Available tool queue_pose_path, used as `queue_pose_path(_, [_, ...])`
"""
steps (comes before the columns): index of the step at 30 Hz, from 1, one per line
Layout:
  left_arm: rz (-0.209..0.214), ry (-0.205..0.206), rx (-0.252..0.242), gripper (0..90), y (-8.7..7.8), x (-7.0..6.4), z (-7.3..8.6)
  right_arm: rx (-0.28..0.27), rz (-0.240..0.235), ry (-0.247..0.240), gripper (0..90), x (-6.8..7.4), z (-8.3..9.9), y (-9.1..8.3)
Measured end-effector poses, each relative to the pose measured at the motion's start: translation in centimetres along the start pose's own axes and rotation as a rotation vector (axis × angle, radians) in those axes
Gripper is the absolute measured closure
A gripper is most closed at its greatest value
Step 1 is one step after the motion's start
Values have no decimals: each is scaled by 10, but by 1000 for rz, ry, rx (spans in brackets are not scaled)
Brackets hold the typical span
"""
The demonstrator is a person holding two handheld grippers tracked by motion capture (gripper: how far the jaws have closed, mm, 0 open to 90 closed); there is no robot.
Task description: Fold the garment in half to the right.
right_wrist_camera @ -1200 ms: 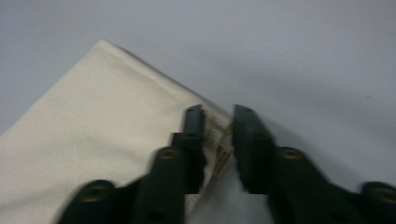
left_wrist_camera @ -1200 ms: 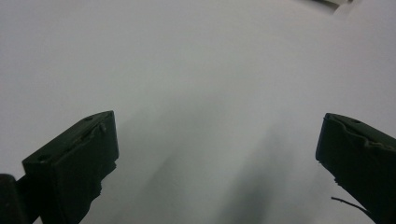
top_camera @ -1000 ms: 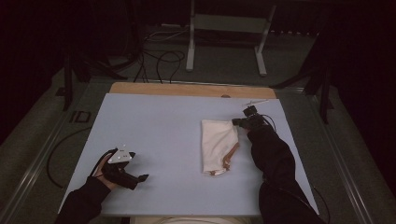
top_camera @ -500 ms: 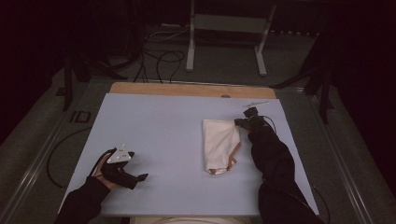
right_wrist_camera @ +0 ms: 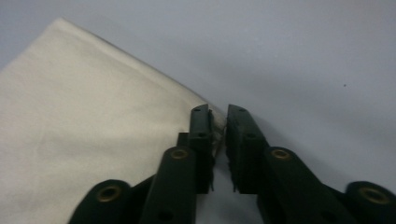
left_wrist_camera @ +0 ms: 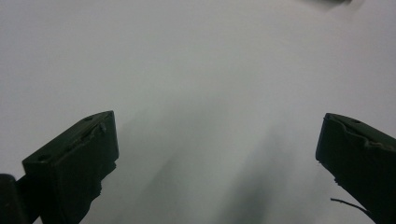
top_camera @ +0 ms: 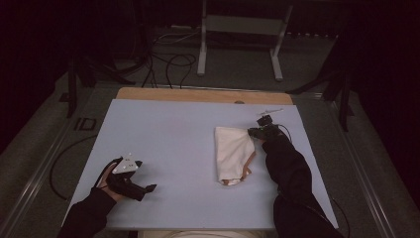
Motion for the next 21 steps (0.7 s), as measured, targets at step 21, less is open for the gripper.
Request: queue_pose_path(21, [7,4,-17,0,-3,0,-2,-68,-105,-35,428,36,-20,-50])
Point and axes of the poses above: each handheld gripper's, and its own axes: y roughly forward along the jaws, z roughly out of its underside, x roughly to its left, the point moved 1 cm from there along y, roughly forward along the jaws, and after that the axes turned 11 degrees about -x, right-handed, at the moved point
